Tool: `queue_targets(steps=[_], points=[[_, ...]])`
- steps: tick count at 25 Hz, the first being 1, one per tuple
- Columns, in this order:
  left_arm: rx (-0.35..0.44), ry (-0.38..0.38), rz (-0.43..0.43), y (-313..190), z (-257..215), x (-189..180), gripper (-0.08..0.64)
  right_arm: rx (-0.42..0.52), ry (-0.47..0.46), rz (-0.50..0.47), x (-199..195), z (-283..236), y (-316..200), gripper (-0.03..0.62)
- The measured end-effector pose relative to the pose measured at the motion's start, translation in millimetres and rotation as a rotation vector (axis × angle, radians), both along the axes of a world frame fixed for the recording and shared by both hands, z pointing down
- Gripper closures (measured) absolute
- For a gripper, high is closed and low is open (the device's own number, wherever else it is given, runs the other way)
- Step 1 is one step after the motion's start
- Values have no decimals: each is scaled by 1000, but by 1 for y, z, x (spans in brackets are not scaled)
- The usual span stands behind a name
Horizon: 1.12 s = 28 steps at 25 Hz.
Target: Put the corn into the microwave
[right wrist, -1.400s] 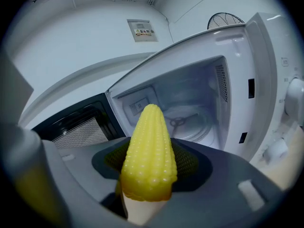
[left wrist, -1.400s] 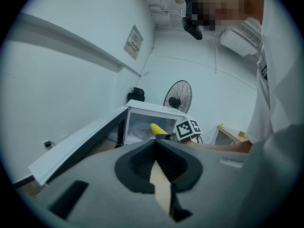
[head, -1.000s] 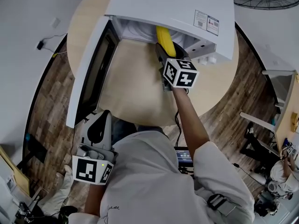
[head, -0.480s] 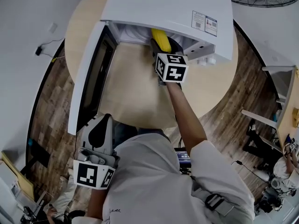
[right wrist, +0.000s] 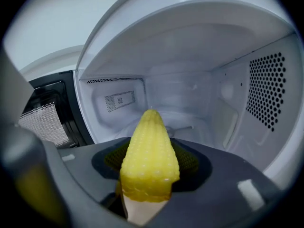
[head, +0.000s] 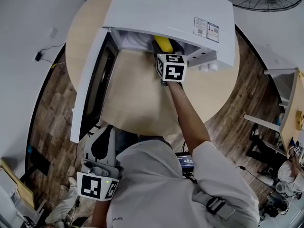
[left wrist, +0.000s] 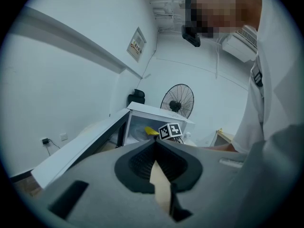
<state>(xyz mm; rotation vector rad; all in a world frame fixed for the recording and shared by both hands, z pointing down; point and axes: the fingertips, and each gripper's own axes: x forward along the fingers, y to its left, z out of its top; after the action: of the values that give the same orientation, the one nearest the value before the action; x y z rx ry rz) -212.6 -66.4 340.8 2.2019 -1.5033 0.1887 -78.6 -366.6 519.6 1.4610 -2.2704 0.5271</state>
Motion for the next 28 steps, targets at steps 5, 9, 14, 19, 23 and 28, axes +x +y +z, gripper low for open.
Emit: queue_targets(steps=[5,9,14,19,23,28], points=[[-6,0,0,1,2,-2,568,13,55,-6,-2,3,-12,331],[-8,-4,7,1,3,-4,568,26,92,-12,-7,4,-20,331],[-14,-6,14,1,4,-5,568,36,161,-14,-8,13,-29,331],[-25,-10,24,1,7,-4,568,45,196,-18,-12,17,-38,331],[-28,-5,17,3,6,-6,568,35,205,-5,-9,21,-43,331],[-33,-7,14,2,8,-8,568,40,241,-6,-6,22,-52,331]])
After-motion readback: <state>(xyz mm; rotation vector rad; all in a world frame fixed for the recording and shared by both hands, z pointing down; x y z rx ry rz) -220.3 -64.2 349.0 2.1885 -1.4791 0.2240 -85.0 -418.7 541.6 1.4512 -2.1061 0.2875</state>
